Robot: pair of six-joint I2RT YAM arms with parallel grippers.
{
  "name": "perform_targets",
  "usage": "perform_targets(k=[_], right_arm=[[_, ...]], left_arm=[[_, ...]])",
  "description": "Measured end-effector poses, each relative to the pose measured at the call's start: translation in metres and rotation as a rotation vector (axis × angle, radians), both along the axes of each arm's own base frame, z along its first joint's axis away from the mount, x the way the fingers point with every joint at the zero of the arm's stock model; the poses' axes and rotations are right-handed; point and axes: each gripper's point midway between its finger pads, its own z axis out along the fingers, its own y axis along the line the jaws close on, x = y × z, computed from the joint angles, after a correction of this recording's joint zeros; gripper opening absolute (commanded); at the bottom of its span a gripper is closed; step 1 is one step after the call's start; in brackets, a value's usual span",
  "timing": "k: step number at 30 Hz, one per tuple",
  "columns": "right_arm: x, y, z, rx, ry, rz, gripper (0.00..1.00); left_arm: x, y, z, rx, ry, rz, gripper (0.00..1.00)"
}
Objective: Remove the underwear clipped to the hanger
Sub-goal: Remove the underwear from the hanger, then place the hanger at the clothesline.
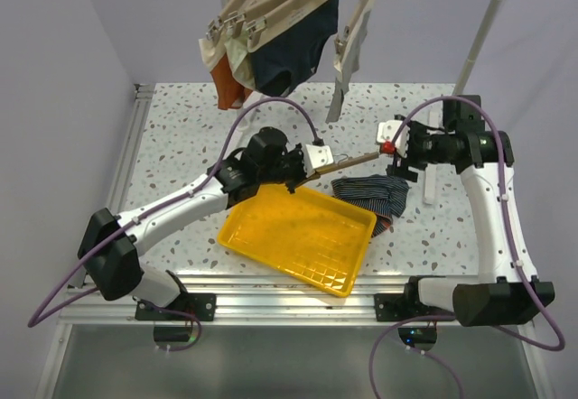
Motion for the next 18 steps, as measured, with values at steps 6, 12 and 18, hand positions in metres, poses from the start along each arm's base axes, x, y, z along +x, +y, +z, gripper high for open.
perform_targets(k=[6, 12, 18], right_arm=[[0.005, 0.012, 0.026, 0.157, -0.007, -0.102, 0.79], [-0.023, 0.042, 0.030, 0.242, 0.066, 0.088, 0.77], [-0.025, 0.071, 0.012, 0.242, 0.154, 0.232, 0.75]], left_arm=[[0.001, 0.008, -0.001, -0.013, 0.009, 0.029, 0.00], [-0.002, 0.007, -0.002, -0.012, 0.014, 0.014, 0.00], [-0.009, 0.009, -0.006, 0.013, 0.026, -0.025, 0.00]])
